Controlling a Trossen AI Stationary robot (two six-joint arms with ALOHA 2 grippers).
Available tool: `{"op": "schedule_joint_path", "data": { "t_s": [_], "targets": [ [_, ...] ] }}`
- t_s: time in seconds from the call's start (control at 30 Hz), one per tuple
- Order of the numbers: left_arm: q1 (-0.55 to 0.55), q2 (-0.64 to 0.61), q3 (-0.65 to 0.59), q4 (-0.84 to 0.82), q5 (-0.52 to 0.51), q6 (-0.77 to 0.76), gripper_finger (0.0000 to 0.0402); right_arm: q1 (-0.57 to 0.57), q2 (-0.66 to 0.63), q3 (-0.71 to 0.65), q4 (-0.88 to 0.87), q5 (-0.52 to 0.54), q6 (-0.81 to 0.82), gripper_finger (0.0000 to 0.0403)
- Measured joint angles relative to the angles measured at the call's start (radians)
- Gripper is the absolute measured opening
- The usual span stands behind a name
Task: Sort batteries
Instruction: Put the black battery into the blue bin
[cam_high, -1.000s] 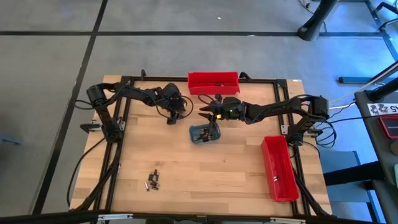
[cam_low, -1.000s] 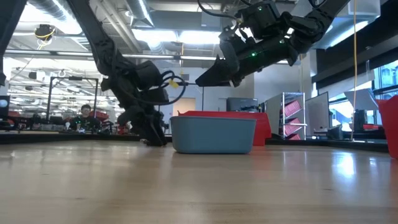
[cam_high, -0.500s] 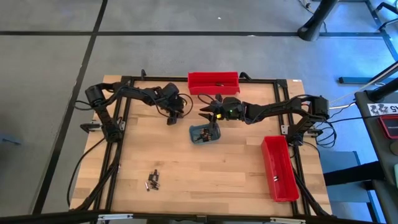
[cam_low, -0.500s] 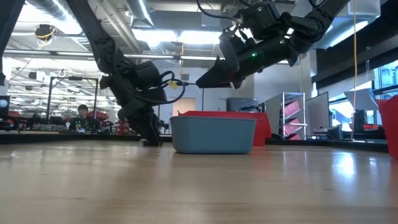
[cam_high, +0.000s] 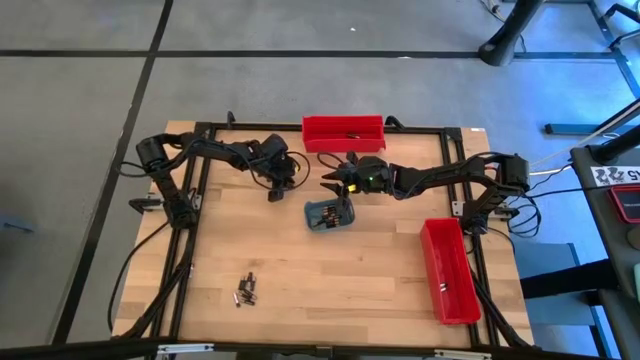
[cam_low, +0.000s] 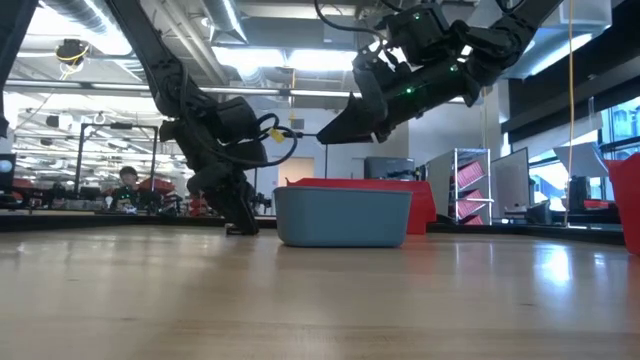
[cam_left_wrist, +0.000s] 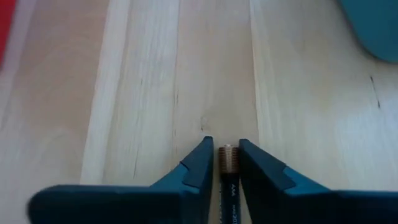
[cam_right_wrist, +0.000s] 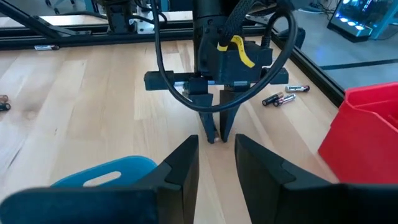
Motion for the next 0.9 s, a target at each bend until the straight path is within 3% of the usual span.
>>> {"op": "schedule_joint_path", "data": {
  "t_s": [0.13, 0.3, 0.47, 0.63, 0.8, 0.9],
  "targets": [
    [0.0, -0.003, 0.0, -0.004, -0.002, -0.005, 0.002, 0.0, 0.0, 0.0, 0.002, 0.0, -0.001, 0.0106],
    [-0.009, -0.049, -0.011, -0.004, -0.014, -0.03, 0.002, -0.001, 0.0, 0.0, 0.003, 0.0, -0.001, 0.0106],
    [-0.018, -0.2, -0.024, 0.011, -0.015, -0.062, 0.002, -0.001, 0.0, 0.0, 0.007, 0.001, -0.001, 0.0106],
    [-0.021, -0.329, -0.022, 0.158, 0.112, -0.142, 0.002, -0.001, 0.0, 0.0, 0.074, 0.008, -0.014, 0.0106],
    [-0.033, -0.375, -0.019, 0.331, 0.387, -0.204, 0.002, 0.017, 0.007, 0.0, 0.2, -0.082, -0.109, 0.0106],
    [-0.057, -0.372, -0.021, 0.426, 0.409, -0.22, 0.002, 0.033, 0.041, 0.001, 0.281, -0.121, -0.125, 0.0106]
  ]
}}
